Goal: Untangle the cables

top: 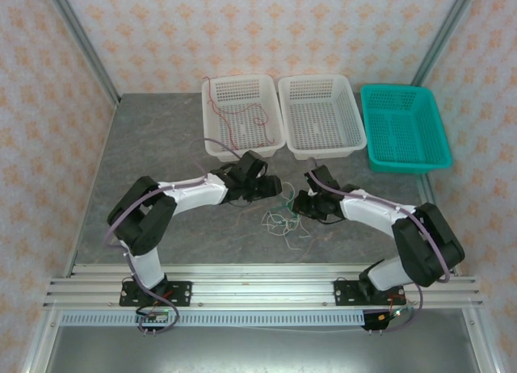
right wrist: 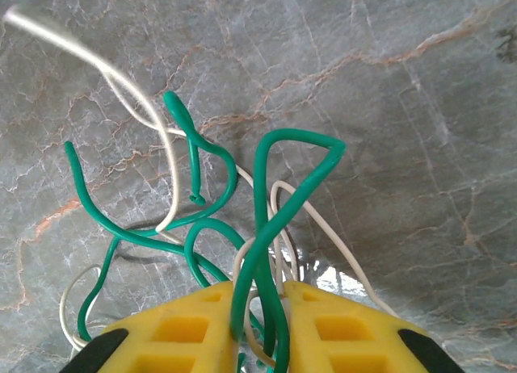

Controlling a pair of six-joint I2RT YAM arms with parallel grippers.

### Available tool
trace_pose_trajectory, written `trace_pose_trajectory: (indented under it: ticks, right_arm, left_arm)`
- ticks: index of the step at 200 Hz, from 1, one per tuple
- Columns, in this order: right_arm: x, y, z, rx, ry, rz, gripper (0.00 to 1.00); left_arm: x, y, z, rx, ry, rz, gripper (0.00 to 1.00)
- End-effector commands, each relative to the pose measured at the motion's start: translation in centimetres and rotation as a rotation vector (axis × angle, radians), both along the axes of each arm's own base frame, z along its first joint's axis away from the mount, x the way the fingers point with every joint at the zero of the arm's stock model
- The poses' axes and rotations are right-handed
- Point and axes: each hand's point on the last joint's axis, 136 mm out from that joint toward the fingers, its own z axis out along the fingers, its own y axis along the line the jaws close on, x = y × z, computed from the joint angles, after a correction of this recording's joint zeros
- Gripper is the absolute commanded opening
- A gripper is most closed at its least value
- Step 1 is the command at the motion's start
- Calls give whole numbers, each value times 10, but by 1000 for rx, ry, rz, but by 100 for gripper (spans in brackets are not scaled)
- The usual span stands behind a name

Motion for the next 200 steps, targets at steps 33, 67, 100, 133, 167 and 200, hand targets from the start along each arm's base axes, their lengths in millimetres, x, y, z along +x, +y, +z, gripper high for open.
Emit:
trace_pose_trajectory:
  ticks: [33,67,100,133,167,200]
  right_arm:
    - [5,1,5,-5,-66,19,21]
    - [7,3,5,17,-64,3,21]
    - [9,3,4,17,-68,-2,21]
    - [7,0,-4,-5,-49,-13,22]
    - [4,-37,-19,-128,-26,-155,24]
    - [-6,-88,-27,-322,17,-289,26]
  left_arm:
    - [18,-35,4,-195,57,55,62]
    - [16,-33,-5,-177,82,60,47]
    - [17,-37,-17,-239,112,108,22]
    - [23,-31,5,-235,51,115,0]
    - [40,1,44,-275,-10,173,0]
    - [39,22,79,-245,-79,178,0]
